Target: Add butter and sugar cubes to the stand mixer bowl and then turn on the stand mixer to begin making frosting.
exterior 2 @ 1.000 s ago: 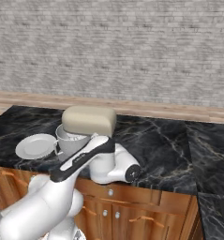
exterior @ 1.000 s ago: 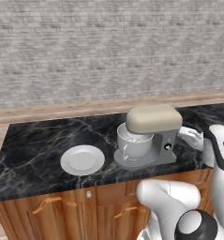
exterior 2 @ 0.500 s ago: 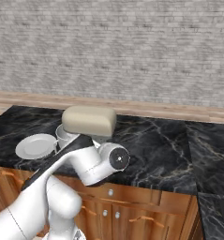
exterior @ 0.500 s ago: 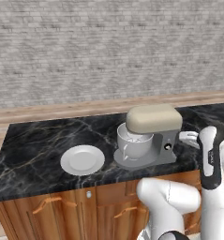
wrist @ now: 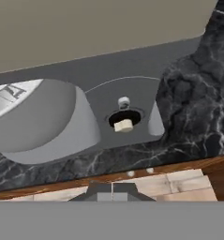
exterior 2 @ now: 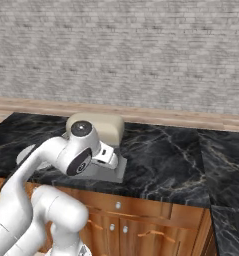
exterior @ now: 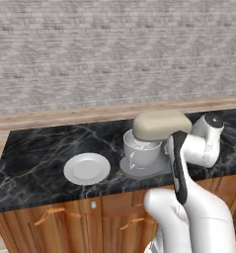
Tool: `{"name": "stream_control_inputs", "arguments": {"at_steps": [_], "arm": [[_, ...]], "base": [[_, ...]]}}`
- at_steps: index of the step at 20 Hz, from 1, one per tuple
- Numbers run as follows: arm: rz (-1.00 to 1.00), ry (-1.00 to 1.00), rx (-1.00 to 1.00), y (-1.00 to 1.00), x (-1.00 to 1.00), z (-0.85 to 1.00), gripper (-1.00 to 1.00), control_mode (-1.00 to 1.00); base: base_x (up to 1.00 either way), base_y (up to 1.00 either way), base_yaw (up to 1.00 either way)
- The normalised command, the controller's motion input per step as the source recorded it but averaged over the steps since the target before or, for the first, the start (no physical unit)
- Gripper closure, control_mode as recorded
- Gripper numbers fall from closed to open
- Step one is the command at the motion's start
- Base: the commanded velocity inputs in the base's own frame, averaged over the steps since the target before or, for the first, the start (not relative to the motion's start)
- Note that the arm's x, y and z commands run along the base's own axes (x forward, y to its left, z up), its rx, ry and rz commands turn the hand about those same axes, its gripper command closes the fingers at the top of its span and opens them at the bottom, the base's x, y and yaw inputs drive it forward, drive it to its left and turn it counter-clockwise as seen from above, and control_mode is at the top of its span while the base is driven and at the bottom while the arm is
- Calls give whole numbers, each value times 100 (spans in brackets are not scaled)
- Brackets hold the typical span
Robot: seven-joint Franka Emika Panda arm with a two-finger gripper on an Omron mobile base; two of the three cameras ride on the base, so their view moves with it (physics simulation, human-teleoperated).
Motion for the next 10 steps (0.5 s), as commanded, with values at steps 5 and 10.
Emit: {"name": "stream_control_inputs", "arguments": {"at_steps": [5, 10], "arm": [[0, -6, -33, 20, -5, -24, 100, -100], [0, -8, -44, 1, 7, -40, 100, -100]], "base": [[0, 0, 0], [0, 0, 0]]}}
